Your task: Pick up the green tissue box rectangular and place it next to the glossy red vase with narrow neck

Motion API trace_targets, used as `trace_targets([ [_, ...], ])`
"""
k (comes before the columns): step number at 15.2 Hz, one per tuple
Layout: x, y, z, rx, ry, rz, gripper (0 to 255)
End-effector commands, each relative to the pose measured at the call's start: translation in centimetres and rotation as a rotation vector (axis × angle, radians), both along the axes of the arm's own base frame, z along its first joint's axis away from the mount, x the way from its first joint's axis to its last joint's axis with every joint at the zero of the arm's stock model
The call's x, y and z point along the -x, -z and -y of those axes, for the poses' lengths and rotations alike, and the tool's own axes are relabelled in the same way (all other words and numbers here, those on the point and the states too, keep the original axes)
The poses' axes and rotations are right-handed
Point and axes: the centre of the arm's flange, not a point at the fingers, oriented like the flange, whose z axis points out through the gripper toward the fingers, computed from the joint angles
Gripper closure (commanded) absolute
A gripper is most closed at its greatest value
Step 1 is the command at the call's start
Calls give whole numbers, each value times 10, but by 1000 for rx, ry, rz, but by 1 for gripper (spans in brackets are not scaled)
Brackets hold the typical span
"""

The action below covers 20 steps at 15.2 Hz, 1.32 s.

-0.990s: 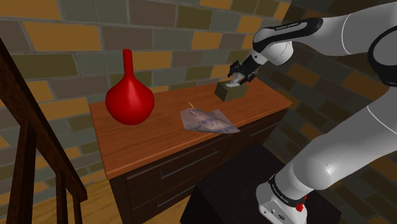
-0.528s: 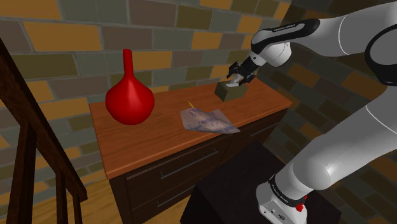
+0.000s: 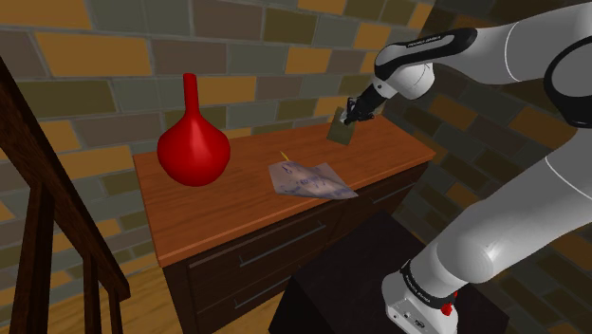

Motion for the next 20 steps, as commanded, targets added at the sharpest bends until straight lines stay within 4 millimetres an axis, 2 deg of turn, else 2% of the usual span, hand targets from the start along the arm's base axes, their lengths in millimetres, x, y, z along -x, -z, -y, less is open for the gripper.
trace_targets([
  [1,0,0,0,0,0,0,255],
  [3,0,0,0,0,0,0,255],
  [4,0,0,0,0,0,0,0],
  [10,12,-20,75,-64,28,210,0],
  [11,13,-20,78,-66,29,218,0],
  [18,-9,12,69,-66,29,218,0],
  [20,-9,12,69,-66,29,218,0],
])
